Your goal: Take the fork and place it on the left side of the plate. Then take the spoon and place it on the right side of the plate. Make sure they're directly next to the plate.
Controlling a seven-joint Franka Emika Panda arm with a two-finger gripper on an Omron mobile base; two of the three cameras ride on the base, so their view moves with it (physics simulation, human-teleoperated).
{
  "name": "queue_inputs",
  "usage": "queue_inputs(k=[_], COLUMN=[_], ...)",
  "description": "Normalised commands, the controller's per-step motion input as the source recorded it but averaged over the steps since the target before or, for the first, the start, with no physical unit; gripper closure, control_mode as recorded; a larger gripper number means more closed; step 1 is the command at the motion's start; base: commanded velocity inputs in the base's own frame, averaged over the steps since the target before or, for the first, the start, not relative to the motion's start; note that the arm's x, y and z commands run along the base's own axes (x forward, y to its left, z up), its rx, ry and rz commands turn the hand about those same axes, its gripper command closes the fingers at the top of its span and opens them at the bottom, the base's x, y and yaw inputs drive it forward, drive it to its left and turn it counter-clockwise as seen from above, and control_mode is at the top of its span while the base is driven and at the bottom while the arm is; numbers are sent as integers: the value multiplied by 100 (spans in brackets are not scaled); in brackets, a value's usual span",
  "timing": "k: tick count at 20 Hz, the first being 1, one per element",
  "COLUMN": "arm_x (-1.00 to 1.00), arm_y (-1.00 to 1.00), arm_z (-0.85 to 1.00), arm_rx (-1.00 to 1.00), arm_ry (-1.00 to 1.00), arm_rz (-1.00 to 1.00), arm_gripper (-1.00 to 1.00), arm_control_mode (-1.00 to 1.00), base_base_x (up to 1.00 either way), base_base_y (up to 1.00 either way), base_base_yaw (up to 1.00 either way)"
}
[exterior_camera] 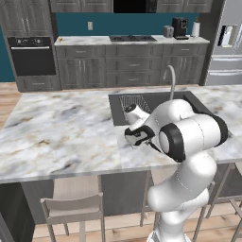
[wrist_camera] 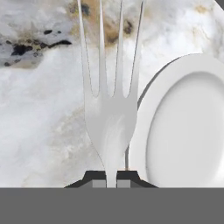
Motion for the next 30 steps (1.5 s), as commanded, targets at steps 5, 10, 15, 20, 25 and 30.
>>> queue_inputs(k=[5, 10, 15, 20, 25, 30], arm_x=[8, 8, 10, 6, 5, 4], arm_y=[0, -5, -8, -9, -5, 0], arm_z=[-16, -17, -17, -13, -8, 0], arm_rx=[-1, -1, -1, -1, -1, -1], arm_ry=[1, 0, 0, 0, 0, 0], arm_rz=[0, 0, 0, 0, 0, 0], arm_gripper=[100, 100, 100, 100, 100, 100], arm_control_mode=[-100, -100, -100, -100, -100, -100], base_base_x=[0, 0, 0, 0, 0, 0], base_base_y=[0, 0, 0, 0, 0, 0], base_base_yaw=[0, 0, 0, 0, 0, 0])
